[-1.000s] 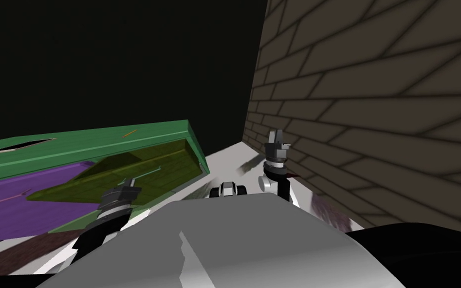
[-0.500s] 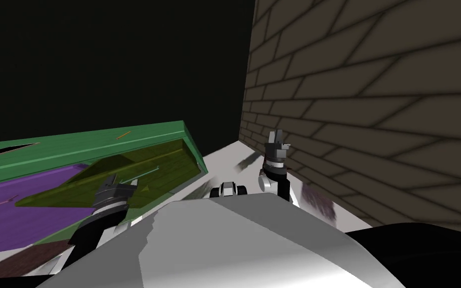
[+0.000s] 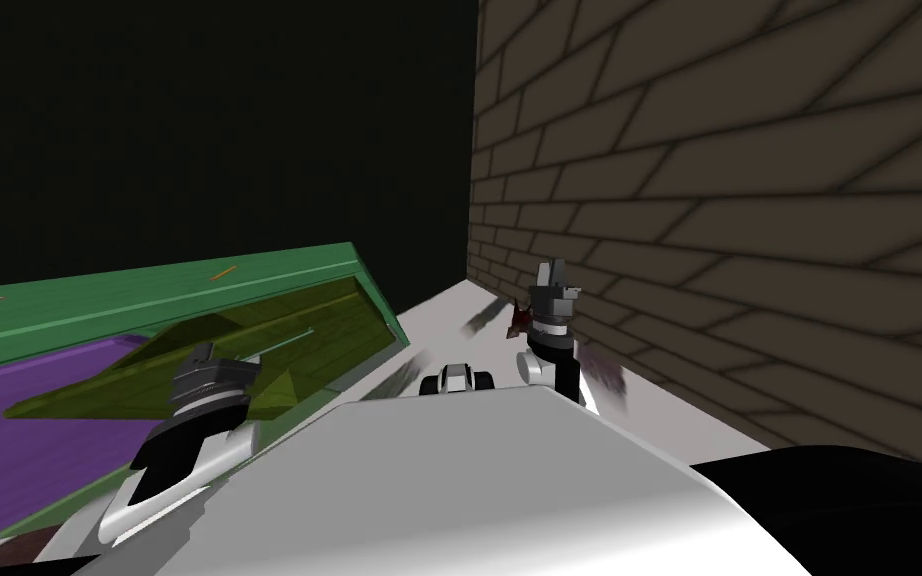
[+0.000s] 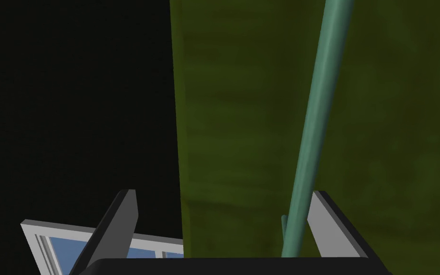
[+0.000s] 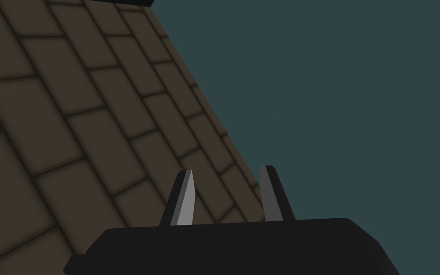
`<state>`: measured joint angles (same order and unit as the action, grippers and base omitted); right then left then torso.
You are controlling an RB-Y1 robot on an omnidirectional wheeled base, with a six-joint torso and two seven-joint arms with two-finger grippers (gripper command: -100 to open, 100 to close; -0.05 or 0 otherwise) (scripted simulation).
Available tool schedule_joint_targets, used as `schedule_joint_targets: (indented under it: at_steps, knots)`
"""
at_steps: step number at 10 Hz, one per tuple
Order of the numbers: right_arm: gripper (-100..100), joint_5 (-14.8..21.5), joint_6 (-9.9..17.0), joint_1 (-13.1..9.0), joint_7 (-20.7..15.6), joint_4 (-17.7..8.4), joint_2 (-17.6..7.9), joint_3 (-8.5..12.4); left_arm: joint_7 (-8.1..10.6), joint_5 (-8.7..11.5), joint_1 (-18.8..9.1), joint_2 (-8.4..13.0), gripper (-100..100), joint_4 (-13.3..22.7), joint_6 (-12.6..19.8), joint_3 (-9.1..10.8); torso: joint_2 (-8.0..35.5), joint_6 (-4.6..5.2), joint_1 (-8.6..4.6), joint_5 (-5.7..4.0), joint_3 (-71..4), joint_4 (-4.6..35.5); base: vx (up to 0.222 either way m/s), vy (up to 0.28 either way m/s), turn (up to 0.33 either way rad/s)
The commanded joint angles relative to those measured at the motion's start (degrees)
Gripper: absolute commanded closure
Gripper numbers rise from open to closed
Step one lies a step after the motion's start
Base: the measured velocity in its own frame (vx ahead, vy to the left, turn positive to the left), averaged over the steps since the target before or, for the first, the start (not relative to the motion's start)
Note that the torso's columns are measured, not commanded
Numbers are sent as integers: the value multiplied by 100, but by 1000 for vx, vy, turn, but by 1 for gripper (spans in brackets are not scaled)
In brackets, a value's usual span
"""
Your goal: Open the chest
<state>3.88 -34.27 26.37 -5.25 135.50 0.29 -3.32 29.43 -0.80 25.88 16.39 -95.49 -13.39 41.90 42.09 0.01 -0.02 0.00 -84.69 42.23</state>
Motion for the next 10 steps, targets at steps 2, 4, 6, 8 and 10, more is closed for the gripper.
schedule_joint_targets:
  at_steps: [2,4,6,8,10]
  knots:
    - [0,0,0,1,0,0,0,0,-165,19,-386,66,-100,-14,574,292,14,-7,9,1,9,4,-114,-19,-136]
    - [0,0,0,-1,0,0,0,0,-203,7,-465,50,-100,-6,640,333,36,7,-15,-12,21,14,-119,-24,-156]
    - [0,0,0,2,0,0,-1,1,-213,8,-478,40,0,6,679,323,3,-13,-6,-15,-2,5,-9,-4,-5]
    - [0,0,0,2,0,1,-1,1,-213,8,-475,36,0,11,683,321,14,-2,-1,-5,8,6,0,0,0]
    - [0,0,0,2,0,1,-1,1,-213,8,-474,34,0,13,685,321,21,0,0,-1,13,7,0,0,0]
